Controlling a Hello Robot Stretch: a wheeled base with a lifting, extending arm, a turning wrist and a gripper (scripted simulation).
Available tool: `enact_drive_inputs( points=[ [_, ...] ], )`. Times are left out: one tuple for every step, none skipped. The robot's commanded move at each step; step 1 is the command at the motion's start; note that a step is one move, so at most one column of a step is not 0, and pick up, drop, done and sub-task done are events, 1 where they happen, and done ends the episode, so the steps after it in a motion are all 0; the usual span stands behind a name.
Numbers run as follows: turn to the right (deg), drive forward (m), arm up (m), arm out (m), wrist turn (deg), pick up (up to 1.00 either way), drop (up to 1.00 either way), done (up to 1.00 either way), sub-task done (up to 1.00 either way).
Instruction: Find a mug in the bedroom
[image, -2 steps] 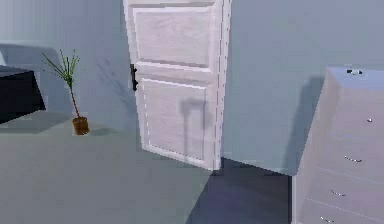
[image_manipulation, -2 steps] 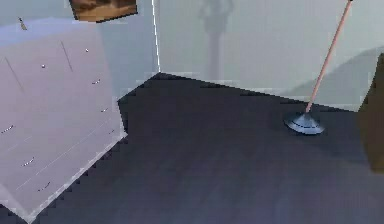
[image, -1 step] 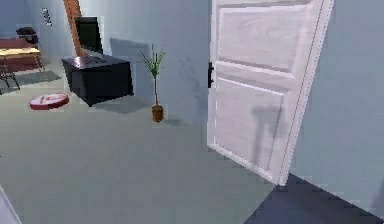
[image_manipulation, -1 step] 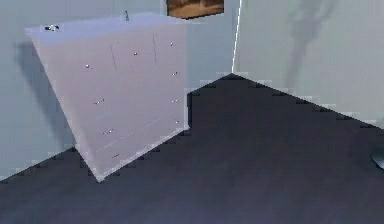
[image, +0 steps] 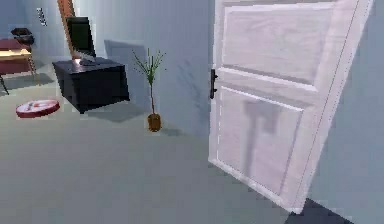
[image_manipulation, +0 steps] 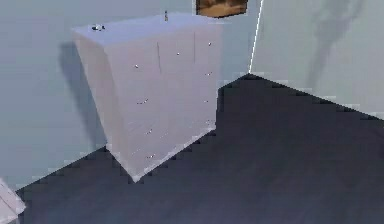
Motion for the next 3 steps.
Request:
enact_drive_inputs(
  points=[
    [45.0,0.0,0.0,0.0,0.0,0.0,0.0,0.0,0.0],
    [12.0,0.0,0.0,0.0,0.0,0.0,0.0,0.0,0.0],
    [0.0,0.15,0.0,0.0,0.0,0.0,0.0,0.0,0.0]
  ],
)
